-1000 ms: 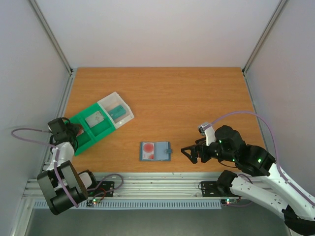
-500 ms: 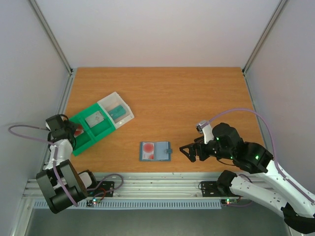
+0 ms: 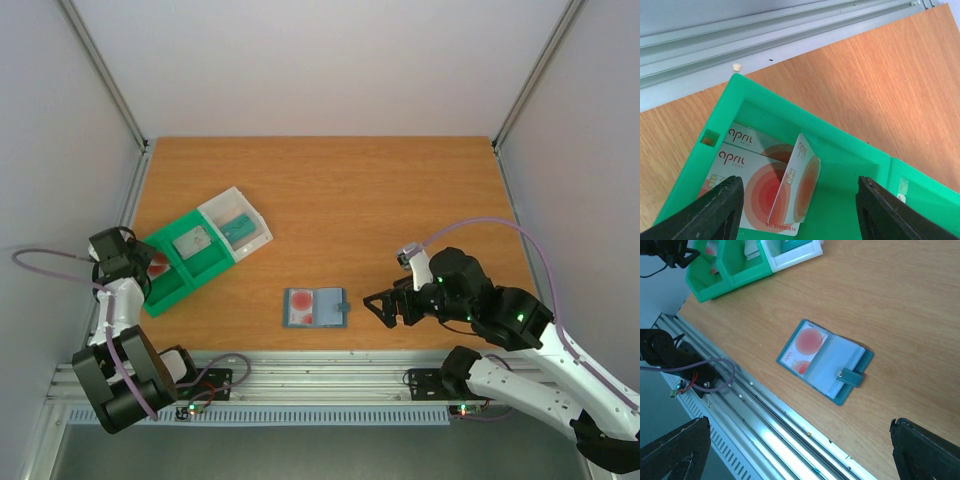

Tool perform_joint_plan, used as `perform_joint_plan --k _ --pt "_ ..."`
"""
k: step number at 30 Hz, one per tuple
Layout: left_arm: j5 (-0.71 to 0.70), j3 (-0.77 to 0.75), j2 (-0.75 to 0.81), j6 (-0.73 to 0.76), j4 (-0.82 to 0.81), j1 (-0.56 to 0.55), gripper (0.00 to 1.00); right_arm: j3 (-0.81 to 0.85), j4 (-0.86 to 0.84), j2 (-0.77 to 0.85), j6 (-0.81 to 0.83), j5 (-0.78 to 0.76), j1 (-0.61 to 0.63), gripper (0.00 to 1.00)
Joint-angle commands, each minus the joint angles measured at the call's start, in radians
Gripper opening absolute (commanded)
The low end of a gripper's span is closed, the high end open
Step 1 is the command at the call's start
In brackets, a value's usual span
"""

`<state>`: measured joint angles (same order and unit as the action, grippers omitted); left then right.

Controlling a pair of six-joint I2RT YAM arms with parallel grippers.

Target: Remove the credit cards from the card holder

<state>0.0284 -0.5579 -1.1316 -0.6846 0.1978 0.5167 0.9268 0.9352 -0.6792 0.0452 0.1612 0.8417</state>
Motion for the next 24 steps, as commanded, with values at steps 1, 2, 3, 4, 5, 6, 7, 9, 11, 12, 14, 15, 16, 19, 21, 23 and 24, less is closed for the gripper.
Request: perform_joint_plan --k 1,2,3,4,5,6,7,9,11,12,14,15,16,19,21,23,24 --pt "-0.026 -0.064 0.032 -0.002 0.058 0.001 0.63 0.039 0.006 -0.005 -0.005 -0.002 0.007 0.98" --pt "-0.023 -0.08 0.036 -0.007 0.081 0.001 0.64 0.041 0.007 -0.005 -0.007 -0.002 0.007 0.98" --pt "-0.005 -0.091 0.04 -0.013 0.099 0.001 0.63 0.041 0.009 -0.004 -0.009 -0.003 0.007 0.99" --pt "0.019 -0.103 0.043 -0.015 0.106 0.002 0.62 0.039 0.009 0.001 -0.012 -0.006 0.006 0.98" --pt "0.043 -0.111 0.049 -0.01 0.113 0.0 0.6 0.036 0.008 0.006 -0.015 -0.01 0.007 0.98" --pt "0.063 -0.12 0.052 -0.006 0.125 0.0 0.57 0.032 0.006 0.01 -0.019 -0.013 0.006 0.98" --pt "0.076 -0.134 0.056 0.003 0.14 -0.001 0.54 0.026 0.005 0.013 -0.024 -0.016 0.006 0.98" --pt "0.069 -0.158 0.067 0.029 0.182 -0.013 0.5 0.017 0.001 0.013 -0.032 -0.014 0.007 0.98" --pt "0.066 -0.167 0.069 0.043 0.194 -0.022 0.42 0.007 -0.005 0.011 -0.04 -0.008 0.007 0.98" --pt "0.07 -0.168 0.064 0.043 0.196 -0.023 0.34 0.003 -0.01 0.01 -0.043 -0.006 0.007 0.98" --pt "0.083 -0.165 0.038 0.037 0.189 -0.024 0.16 -0.003 -0.017 0.007 -0.044 -0.003 0.007 0.98" --pt "0.092 -0.163 0.022 0.028 0.183 -0.026 0.06 -0.002 -0.018 0.004 -0.044 -0.003 0.007 0.98" --pt "0.097 -0.165 0.001 0.023 0.18 -0.026 0.01 0.001 -0.017 -0.001 -0.044 -0.003 0.007 0.98" --pt "0.098 -0.166 -0.065 0.009 0.171 -0.027 0.0 0.015 -0.014 -0.016 -0.044 -0.003 0.006 0.98" --pt "0.076 -0.161 -0.092 0.008 0.161 -0.028 0.01 0.028 -0.005 -0.028 -0.036 -0.005 0.007 0.99" --pt "0.049 -0.152 -0.114 0.01 0.142 -0.028 0.01 0.04 0.003 -0.038 -0.028 -0.01 0.007 0.99" --pt "0.039 -0.154 -0.126 0.016 0.14 -0.027 0.0 0.042 0.006 -0.041 -0.026 -0.014 0.007 0.98"
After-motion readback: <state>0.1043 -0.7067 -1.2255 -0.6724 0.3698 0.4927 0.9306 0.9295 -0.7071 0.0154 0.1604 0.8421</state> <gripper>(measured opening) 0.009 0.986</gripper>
